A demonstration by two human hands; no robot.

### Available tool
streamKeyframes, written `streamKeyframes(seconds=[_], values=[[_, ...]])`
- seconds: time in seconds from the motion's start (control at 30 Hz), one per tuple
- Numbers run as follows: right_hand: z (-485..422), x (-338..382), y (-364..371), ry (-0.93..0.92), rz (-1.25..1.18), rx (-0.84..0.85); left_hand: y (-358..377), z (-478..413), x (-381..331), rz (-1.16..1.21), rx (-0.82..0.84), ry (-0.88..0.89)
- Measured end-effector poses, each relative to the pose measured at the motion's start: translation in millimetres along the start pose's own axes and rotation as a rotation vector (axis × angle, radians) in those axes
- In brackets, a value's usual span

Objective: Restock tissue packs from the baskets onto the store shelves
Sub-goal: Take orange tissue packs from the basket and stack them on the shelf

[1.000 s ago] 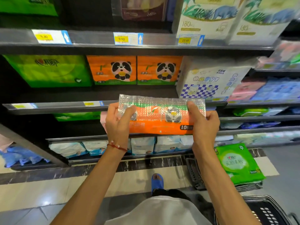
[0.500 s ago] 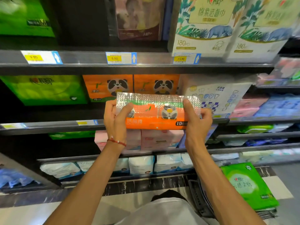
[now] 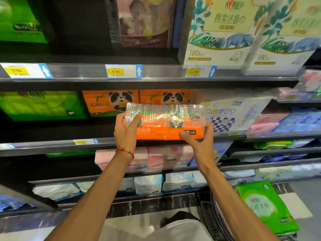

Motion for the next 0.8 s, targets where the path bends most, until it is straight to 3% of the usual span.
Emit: streamKeyframes(seconds=[0.2,0.27,0.6,0.8], values=[[-8.8,12.7,-6.7,-0.059,0.085,0.032,-14.8,-25.6,4.3,-0.129,0.372,0.029],[-12.4,14.9,-6.2,-0.064,0.085,0.021,-18.8,-24.7,8.7,-0.161,0.422,0.03],[-35.3,15.6,7.8,-0.083,0.009,-0.103,1.1,-28.1,17.4,-0.14,0.233,0.018],[-51.8,-0.9,6.8,-0.112,0.082,0.048,17.9,-43.6,30.0,-0.106,0.134,-0.022]])
Point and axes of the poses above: each hand's wrist, its own z-axis away from the middle knuckle, its own y-axis out of the palm, x = y × z, the point moved 2 cm from there along -z, towards the middle knuckle, and after that the axes turned 8 degrees about y, right-handed, at the moved point
